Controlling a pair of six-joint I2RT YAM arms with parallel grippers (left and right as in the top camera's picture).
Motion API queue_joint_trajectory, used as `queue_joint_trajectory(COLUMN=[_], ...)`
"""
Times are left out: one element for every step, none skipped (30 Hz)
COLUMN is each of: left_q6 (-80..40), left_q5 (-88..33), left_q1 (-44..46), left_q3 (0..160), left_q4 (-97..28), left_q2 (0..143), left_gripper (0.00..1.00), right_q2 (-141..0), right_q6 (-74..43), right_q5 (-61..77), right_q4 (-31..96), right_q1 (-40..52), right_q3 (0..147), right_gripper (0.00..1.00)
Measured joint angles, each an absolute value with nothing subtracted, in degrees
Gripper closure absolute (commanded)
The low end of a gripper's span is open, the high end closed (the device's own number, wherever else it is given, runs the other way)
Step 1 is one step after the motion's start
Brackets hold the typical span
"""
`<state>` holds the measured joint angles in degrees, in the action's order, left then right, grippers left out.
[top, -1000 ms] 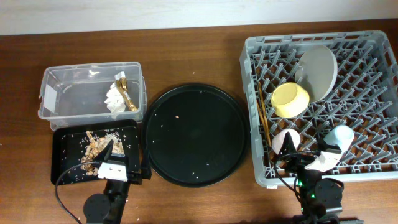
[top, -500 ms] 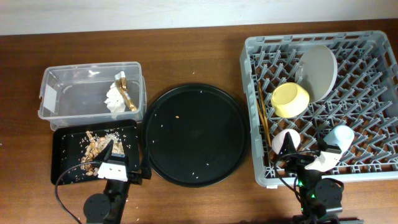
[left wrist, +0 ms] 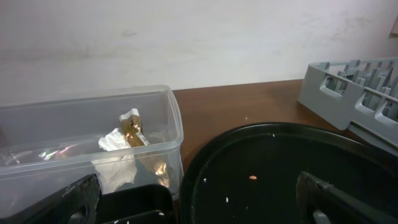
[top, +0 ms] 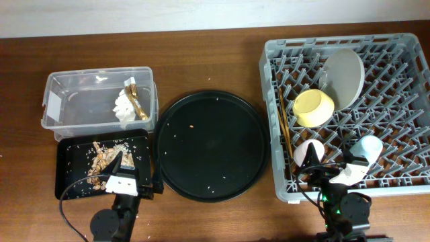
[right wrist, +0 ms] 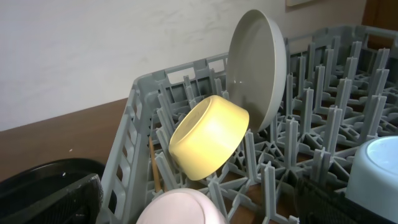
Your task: Sort waste into correct bins and load items into the dishwasher rack
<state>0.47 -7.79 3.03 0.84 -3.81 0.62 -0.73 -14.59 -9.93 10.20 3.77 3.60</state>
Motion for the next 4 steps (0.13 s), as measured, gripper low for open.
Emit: queue_joint_trajectory(left_q6=[0.5, 0.5, 0.5, 0.5], left_q5=[-7.8, -7.8, -7.8, -7.8], left_q1=[3.0, 3.0, 3.0, 3.0], left_q3=[0.8, 0.8, 0.8, 0.8], left_q4=[-3.8, -3.8, -3.8, -3.8], left_q2=[0.6, 0.6, 0.6, 0.6], left_gripper=[0.01, 0.01, 0.01, 0.01], right_q2=[-0.7, -0.7, -0.7, -0.7], right_q6=[-14.6, -14.6, -14.6, -14.6], right_q5=[-9.9, -9.9, -9.9, -9.9], right_q4=[10.2, 10.2, 10.2, 10.2], right_q1=[3.8, 3.8, 3.8, 3.8], right_q3=[3.6, 3.6, 3.6, 3.6], right_gripper=[0.01, 0.01, 0.02, 0.01])
